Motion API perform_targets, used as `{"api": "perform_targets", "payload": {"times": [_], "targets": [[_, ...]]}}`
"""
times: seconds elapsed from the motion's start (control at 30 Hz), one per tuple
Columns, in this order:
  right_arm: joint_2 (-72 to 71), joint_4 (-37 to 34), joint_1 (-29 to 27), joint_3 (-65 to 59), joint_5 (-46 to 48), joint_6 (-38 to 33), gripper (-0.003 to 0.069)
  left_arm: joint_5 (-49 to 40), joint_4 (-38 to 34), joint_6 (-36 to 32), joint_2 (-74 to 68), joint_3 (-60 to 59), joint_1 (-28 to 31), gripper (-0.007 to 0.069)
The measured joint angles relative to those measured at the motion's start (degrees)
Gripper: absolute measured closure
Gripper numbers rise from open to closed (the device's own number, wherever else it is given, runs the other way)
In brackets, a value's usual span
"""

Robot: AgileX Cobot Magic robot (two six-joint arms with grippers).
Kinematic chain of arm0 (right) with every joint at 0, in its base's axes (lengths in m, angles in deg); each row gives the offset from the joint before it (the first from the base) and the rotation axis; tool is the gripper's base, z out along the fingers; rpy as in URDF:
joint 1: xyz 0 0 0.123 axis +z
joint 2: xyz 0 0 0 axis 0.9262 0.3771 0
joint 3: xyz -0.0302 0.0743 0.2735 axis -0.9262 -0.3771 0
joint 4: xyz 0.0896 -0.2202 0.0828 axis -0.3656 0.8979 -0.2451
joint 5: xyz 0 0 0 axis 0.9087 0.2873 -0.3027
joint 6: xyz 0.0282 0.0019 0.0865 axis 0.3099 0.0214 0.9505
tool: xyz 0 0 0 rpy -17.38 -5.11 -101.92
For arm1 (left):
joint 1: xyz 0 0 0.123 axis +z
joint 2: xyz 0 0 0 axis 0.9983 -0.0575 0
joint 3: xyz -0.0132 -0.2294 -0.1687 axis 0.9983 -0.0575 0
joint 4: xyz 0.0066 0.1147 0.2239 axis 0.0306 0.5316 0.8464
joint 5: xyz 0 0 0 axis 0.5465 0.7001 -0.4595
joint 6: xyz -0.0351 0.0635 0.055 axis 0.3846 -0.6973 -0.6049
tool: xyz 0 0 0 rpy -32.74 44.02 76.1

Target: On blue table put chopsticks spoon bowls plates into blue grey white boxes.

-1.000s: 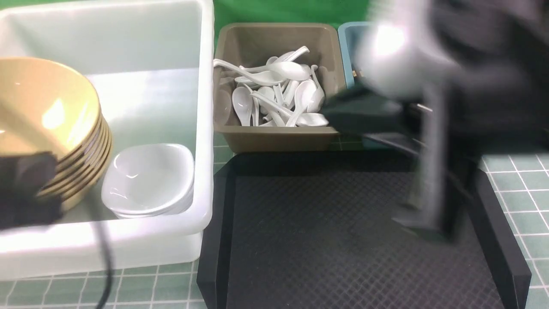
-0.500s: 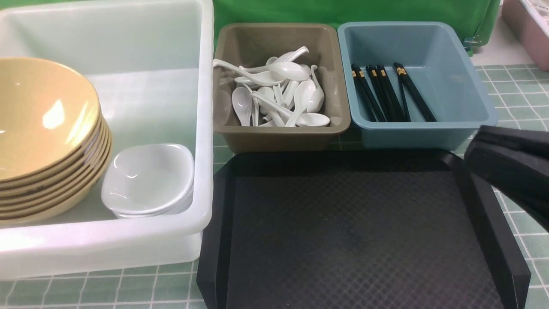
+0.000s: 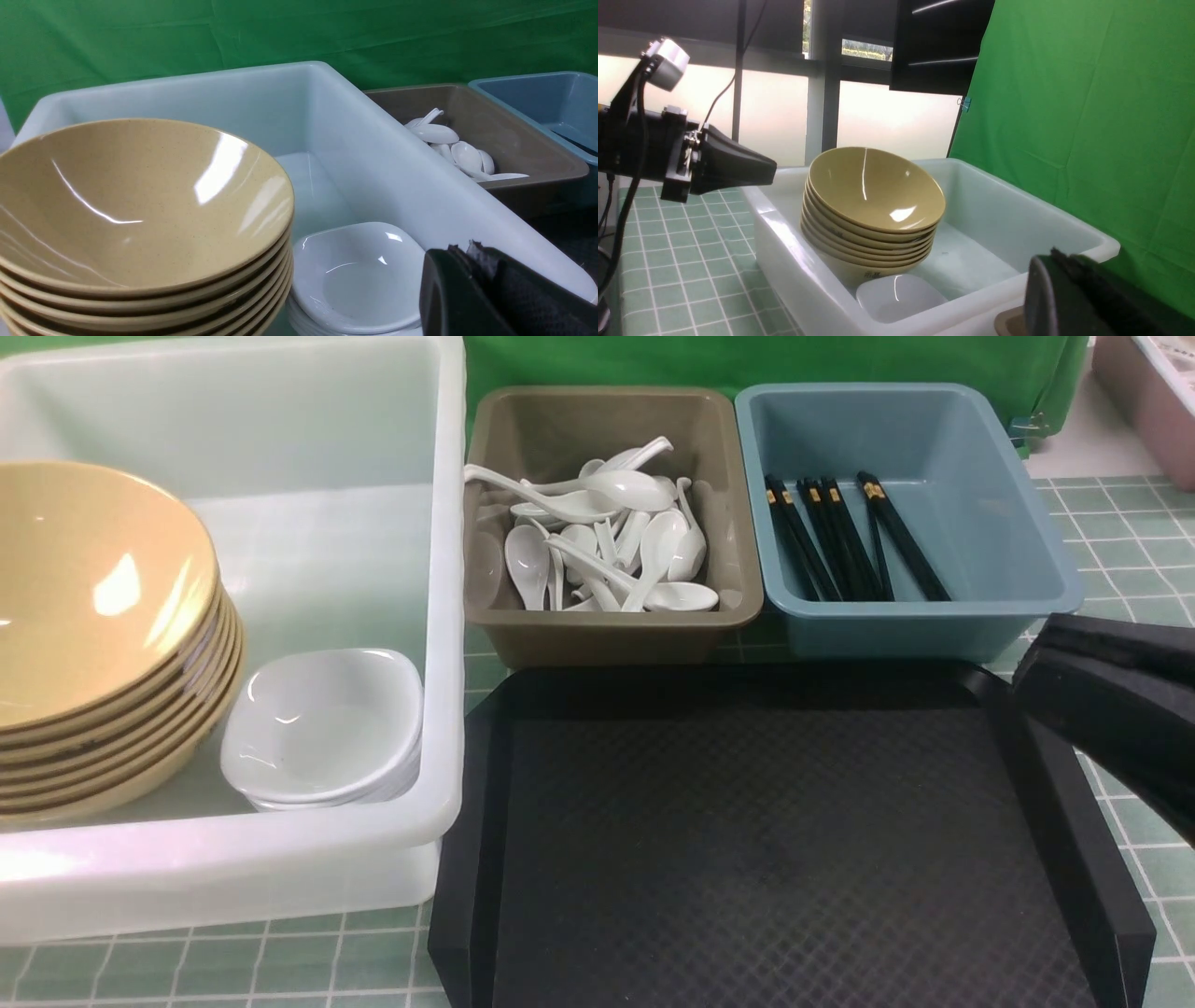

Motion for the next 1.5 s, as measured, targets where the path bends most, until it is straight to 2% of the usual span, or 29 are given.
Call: {"api": "perform_targets", "payload": {"times": [0.23, 0.37, 0.47, 0.57, 0.77, 0.93, 1.1, 1.27, 1.5], "targets": [[-1.19, 0.0, 0.0, -1.7, -0.99, -0.43, 0.0596, 0.0, 0.0, 0.0, 0.0, 0.0, 0.0, 0.0623], [-7.4, -0.75, -3.22, -9.05, -7.19, -5.27, 0.0608, 0.0, 0.0, 0.0, 0.0, 0.0, 0.0, 0.0623], [-11.93, -1.3, -11.52, -15.8, -12.37, -4.76, 0.0608, 0.0, 0.0, 0.0, 0.0, 0.0, 0.0, 0.0623], [-16.5, -1.57, -22.41, -21.66, -12.52, 0.38, 0.0608, 0.0, 0.0, 0.0, 0.0, 0.0, 0.0, 0.0623], [-24.61, 0.88, -44.28, -30.52, -5.13, 11.6, 0.0608, 0.0, 0.0, 0.0, 0.0, 0.0, 0.0, 0.0623], [-33.2, 3.7, -55.22, -35.36, 4.85, 14.04, 0.0608, 0.0, 0.0, 0.0, 0.0, 0.0, 0.0, 0.0623], [-35.95, 4.09, -59.03, -38.82, 9.81, 14.29, 0.0608, 0.0, 0.0, 0.0, 0.0, 0.0, 0.0, 0.0623], [-36.06, 4.09, -59.03, -38.87, 14.34, 15.54, 0.0608, 0.07, 0.0, 0.0, 0.0, 0.0, 0.0, 0.0623], [-36.08, 4.09, -59.03, -38.87, 14.54, 15.54, 0.0606, -0.01, 0.0, 0.0, 0.0, 0.0, 0.0, 0.0623]]}}
